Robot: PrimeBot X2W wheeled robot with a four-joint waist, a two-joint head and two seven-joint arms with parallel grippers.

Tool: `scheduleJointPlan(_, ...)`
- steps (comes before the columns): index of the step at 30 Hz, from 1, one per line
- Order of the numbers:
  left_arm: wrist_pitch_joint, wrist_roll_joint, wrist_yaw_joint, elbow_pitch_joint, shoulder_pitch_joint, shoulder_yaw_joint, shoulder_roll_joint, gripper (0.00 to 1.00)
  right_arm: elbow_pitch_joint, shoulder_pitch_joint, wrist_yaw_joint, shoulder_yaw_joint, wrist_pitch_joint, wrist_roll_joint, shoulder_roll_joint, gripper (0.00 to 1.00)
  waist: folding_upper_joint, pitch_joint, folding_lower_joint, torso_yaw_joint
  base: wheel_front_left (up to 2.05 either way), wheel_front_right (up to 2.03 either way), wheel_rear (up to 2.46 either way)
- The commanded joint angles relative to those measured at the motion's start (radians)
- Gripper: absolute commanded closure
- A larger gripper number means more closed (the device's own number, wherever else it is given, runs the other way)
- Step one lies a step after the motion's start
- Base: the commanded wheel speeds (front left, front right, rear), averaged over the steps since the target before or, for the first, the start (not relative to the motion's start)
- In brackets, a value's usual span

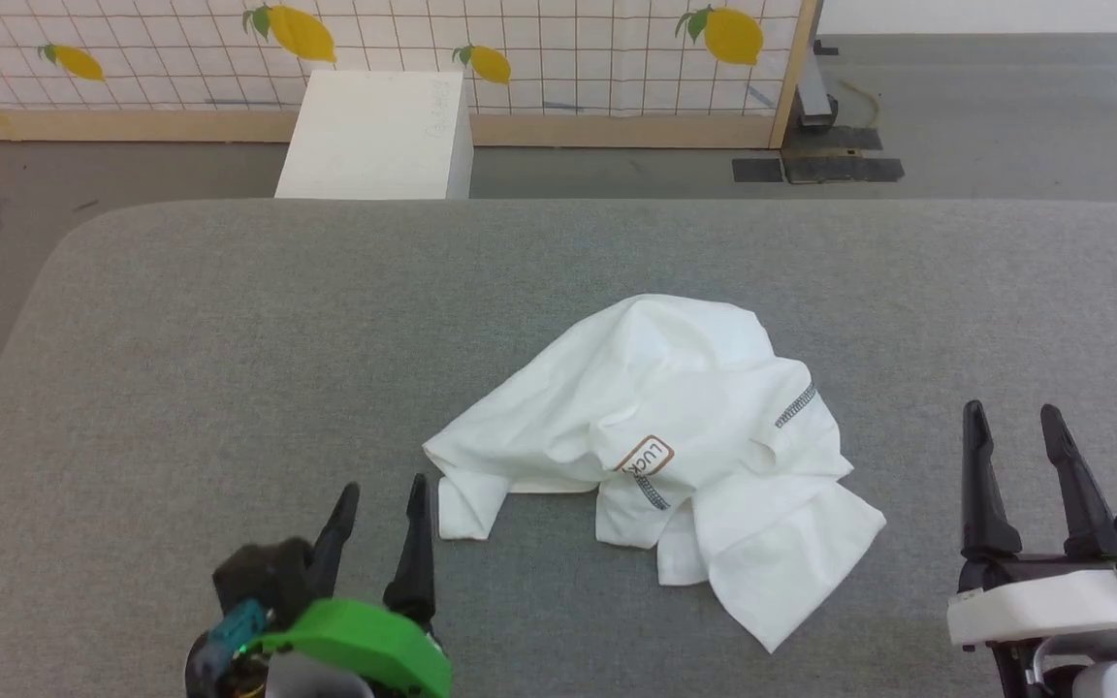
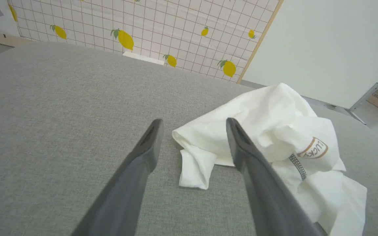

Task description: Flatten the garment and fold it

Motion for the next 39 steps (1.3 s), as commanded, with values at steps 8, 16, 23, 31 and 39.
scheduleJointPlan(8, -0.008, 0.111, -0.036, -0.033, 0.103, 0.103, -0.059, 0.00, -0.002, 0.018, -0.002, 0.001, -0.006, -0.013, 0.000, 0.00, -0.0001, -0.009, 0.0000, 0.004, 0.00, 0.00, 0.00)
scheduleJointPlan(16, -0.008, 0.181, -0.087, -0.031, 0.102, 0.147, -0.105, 0.00, 0.008, -0.038, -0.002, 0.050, 0.242, -0.121, -0.007, 0.00, -0.0001, 0.014, 0.0000, 0.027, 0.00, 0.00, 0.00)
scheduleJointPlan(23, -0.008, 0.223, -0.129, -0.005, 0.098, 0.165, -0.147, 0.00, 0.056, -0.062, -0.002, 0.113, 0.610, -0.112, -0.115, 0.00, -0.0001, 0.037, 0.0000, 0.073, 0.00, 0.00, 0.00)
scheduleJointPlan(31, -0.008, 0.250, -0.166, 0.030, 0.095, 0.183, -0.182, 0.00, 0.179, -0.089, -0.002, 0.247, 0.732, -0.055, -0.209, 0.00, -0.0001, 0.039, 0.0000, 0.133, 0.00, 0.00, 0.00)
scheduleJointPlan(39, -0.008, 0.259, -0.182, 0.047, 0.107, 0.202, -0.200, 0.00, 0.311, -0.127, -0.002, 0.265, 0.704, -0.052, -0.219, 1.00, -0.0001, 0.023, 0.0000, 0.151, 0.00, 0.00, 0.00)
